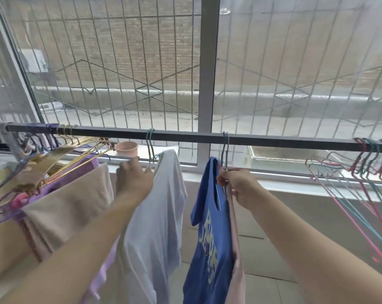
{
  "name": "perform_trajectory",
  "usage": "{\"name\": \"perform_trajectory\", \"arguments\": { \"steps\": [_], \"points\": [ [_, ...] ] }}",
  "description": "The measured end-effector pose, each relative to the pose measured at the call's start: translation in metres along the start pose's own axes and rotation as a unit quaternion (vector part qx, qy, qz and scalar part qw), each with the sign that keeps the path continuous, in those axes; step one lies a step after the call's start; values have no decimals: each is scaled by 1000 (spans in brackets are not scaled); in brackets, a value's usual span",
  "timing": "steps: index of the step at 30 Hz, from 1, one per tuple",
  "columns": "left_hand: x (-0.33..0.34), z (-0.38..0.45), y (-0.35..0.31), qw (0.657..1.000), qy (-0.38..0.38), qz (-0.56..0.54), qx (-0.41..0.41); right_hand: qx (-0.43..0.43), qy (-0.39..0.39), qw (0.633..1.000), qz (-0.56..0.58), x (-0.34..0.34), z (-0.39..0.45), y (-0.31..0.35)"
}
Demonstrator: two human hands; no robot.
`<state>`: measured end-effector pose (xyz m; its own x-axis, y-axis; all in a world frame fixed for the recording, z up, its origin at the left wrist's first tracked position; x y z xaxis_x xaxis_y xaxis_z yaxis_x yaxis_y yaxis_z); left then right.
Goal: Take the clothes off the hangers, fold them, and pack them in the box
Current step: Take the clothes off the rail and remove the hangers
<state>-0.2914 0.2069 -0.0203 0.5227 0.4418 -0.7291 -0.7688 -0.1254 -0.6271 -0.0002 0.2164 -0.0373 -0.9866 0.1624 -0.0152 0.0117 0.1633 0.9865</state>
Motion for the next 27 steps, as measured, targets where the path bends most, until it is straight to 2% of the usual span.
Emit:
{"name": "perform_trajectory", "arguments": {
  "steps": [1,3,4,5,9,13,17,20,23,27],
  "points": [
    [-1,12,11,995,54,-63,-54,1,1,1000,0,0,2,-3],
    [10,23,18,939,205,-239,-141,3,8,1000,4,1,3,-6],
    [15,25,16,911,252,-285,-160,4,15,1000,0,2,1,-8],
    [18,27,14,898,276,-299,-169,3,22,1000,-12,2,-1,-8],
    [24,28,-7,897,292,-283,-175,10,29,999,-19,5,-9,-6],
    [30,4,-48,892,341,-281,-93,15,22,1000,11,6,-8,-1],
    [37,-22,-97,860,338,-373,-82,-37,30,997,60,12,-16,19],
    [35,-40,-118,827,351,-433,-78,-86,77,989,92,16,-44,37],
    [36,-67,-119,800,380,-458,-69,-106,112,986,60,8,-69,35],
    [45,-112,-105,796,368,-468,-108,-93,124,988,23,-8,-98,12]
  ]
}}
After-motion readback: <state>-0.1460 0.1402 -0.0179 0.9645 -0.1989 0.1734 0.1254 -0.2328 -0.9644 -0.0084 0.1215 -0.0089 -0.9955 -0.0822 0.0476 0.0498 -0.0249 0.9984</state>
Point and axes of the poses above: each hand's wrist, its own z-axis towards the middle knuckle, its own x-axis out of the palm, y = z × x, the point moved 4 cm from there along z, towards the middle knuckle, and after that the axes turned 1 degree about z, right-handed, at the moved point
